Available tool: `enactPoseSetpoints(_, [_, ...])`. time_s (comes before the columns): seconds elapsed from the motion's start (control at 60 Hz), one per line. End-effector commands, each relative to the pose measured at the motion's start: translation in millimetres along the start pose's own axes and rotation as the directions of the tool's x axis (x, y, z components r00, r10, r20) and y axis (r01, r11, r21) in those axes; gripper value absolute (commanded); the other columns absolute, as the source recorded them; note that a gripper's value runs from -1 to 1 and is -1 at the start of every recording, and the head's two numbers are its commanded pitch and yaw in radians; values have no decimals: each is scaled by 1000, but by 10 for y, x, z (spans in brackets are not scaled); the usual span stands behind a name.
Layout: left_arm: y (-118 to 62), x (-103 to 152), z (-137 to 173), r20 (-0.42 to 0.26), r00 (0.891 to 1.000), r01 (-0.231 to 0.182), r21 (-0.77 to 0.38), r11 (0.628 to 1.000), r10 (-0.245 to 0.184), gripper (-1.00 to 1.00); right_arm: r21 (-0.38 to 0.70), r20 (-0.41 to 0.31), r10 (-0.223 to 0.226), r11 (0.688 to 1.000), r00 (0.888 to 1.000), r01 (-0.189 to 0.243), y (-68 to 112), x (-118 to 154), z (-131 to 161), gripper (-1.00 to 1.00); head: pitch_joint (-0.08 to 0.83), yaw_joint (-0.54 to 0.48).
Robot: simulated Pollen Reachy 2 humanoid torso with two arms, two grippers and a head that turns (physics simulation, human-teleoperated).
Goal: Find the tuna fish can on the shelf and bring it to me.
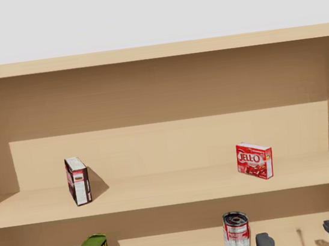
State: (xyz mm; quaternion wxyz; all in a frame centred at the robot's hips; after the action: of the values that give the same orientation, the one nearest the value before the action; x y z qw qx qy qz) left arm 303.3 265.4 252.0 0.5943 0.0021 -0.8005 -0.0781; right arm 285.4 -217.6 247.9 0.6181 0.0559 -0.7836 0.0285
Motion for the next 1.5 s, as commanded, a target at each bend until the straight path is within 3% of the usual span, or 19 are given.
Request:
enactPoseSetpoints(0.017, [-1,1,3,1,1000,1,0,1000,-1,-1000,-15,-16,-19,1000,1000,19,31,-17,35,-1000,6,-16])
enactPoseSetpoints(0.233, [-1,8,5,2,1000,0,0,1000,0,-1000,-16,-2,-24,1000,1000,23,10,22,14,-1000,55,-10])
enactPoseSetpoints(0.583, [-9,10,-2,1,1000,2,-7,1000,-2,-1000,-26,-17,-5,1000,1000,5,34,-17,-14,-1000,352,-26])
enactPoseSetpoints(0.75, [-14,17,-2,0,1000,1,-13,1000,-1,-1000,-31,-19,10,999,1000,-10,48,-43,-26,-1000,509,-95])
enactPoseSetpoints(0.9, [-17,26,3,2,1000,-3,-16,1000,3,-1000,-35,-19,28,999,999,-29,63,-48,-20,-1000,587,-150])
enactPoseSetpoints(1.117, [-21,26,8,3,1000,-12,-15,1000,12,-1000,33,-41,6,999,999,-5,122,85,145,-1000,602,-157])
enactPoseSetpoints(1.183, [-17,26,11,3,1000,-16,-14,1000,16,-1000,125,-87,-40,991,995,51,184,166,291,-1000,598,-155])
enactPoseSetpoints(1.333, [-12,28,18,2,1000,-23,-17,1000,23,-1000,197,-140,-4,980,990,32,348,119,588,-1000,593,-160])
enactPoseSetpoints(1.4, [-11,28,19,1,1000,-25,-18,1000,25,-1000,234,-175,-31,969,984,72,407,30,704,-1000,592,-159])
enactPoseSetpoints(1.5, [-14,26,19,-1,1000,-25,-19,999,25,-1000,270,-194,0,961,981,54,444,-151,749,-1000,592,-159])
